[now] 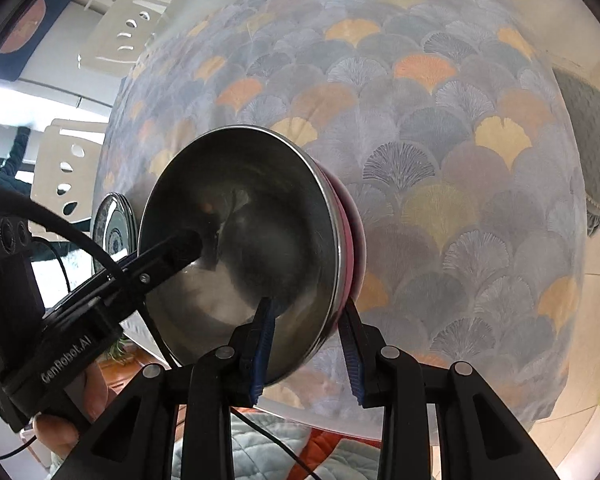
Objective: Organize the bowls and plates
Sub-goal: 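Lower the magenta bowl into the blue bowl and open both grippers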
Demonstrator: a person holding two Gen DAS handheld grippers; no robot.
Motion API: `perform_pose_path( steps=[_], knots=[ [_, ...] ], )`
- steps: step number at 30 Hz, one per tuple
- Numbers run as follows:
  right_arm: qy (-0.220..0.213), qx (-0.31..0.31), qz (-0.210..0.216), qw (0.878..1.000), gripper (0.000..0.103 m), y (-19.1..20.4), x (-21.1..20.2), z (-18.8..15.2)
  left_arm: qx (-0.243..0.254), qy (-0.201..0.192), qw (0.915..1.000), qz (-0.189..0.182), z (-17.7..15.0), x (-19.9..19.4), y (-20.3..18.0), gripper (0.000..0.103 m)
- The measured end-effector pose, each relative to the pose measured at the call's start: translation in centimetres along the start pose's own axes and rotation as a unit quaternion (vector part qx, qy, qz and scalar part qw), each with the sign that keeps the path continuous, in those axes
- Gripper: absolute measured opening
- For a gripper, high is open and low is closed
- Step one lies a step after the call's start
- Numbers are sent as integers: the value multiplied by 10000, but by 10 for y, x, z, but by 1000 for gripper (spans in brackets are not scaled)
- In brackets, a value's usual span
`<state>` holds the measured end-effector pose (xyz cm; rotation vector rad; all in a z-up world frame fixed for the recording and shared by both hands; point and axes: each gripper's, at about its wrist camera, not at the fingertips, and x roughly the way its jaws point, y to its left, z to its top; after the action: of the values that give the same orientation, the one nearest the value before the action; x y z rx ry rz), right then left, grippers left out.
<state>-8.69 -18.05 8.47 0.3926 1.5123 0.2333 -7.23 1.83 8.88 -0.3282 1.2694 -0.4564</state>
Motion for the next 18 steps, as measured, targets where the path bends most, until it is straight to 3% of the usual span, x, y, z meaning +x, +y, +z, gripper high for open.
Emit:
perform_pose_path(
  steps=[4,13,18],
  knots=[
    [-58,-48,-59,10000,32,5,-9,-9,-146,-239,9994,203,-5,-16,6,33],
    [-215,39,-4,9998,32,13,-16,-22,-125,-10,9995,289,-11,-10,17,33],
    [-541,85,45,9985,32,15,-38,-29,-137,-70,9999,71,-14,-22,17,33]
  ],
)
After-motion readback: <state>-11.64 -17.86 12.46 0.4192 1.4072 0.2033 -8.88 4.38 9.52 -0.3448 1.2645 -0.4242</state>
